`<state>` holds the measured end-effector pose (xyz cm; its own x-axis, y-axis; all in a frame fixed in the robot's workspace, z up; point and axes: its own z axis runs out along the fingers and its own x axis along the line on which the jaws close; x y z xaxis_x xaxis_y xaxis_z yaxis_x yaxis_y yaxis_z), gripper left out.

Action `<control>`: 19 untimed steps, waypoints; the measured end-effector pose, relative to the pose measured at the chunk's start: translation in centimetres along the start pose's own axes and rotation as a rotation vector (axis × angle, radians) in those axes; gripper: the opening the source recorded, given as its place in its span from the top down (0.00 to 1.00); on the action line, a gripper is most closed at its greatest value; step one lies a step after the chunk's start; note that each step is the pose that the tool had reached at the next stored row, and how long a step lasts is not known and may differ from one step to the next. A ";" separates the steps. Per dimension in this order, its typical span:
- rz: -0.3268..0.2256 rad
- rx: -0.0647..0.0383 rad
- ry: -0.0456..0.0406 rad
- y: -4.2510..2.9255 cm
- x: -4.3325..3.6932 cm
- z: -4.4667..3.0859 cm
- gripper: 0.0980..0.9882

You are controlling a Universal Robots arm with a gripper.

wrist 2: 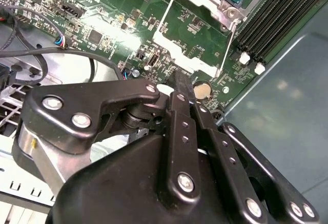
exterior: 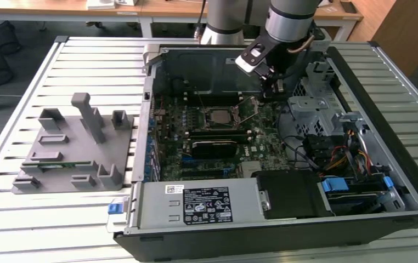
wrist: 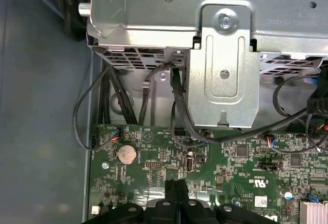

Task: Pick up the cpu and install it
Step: 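Close the cpu cover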

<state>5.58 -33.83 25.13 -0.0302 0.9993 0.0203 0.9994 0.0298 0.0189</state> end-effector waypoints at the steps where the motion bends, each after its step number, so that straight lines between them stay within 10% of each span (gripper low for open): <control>1: 0.000 0.000 0.0000 0.01 0.01 0.07 0.99; 19: 0.000 0.002 0.0061 -1.03 0.11 0.98 0.99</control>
<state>4.57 -33.74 24.13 -0.0302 0.9992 0.0263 0.9994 0.0298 0.0174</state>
